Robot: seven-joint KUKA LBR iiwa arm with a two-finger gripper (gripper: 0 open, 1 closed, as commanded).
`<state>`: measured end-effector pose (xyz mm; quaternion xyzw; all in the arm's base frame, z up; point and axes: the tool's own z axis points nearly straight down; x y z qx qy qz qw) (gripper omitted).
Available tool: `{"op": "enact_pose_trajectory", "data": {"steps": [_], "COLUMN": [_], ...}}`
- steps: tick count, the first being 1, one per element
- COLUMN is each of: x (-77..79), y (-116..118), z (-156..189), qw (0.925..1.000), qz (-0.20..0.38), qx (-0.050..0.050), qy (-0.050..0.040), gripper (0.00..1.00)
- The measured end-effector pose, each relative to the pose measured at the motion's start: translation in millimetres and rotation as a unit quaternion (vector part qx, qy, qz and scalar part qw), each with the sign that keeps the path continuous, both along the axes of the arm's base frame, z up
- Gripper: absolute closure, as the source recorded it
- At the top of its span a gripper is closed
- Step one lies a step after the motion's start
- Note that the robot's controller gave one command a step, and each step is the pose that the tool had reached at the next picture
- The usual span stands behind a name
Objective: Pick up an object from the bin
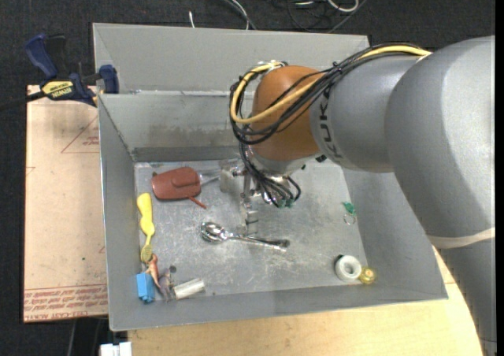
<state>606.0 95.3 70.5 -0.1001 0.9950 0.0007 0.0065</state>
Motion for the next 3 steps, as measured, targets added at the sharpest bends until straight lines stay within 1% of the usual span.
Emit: {"op": "enact_pose_trajectory", "data": {"steps": [1, 2, 3], "x": [4.4, -5.2, -0.3], "y": [25, 86, 54], "z": [0, 0, 3], "qw": [0.9997, 0.9982, 0.9994], "qz": [0.024, 0.06, -0.034], "qx": [-0.001, -0.001, 0.001], "qy": [-0.0028, -0.003, -0.0023], "gripper": [0.0, 0.0, 0.0]}}
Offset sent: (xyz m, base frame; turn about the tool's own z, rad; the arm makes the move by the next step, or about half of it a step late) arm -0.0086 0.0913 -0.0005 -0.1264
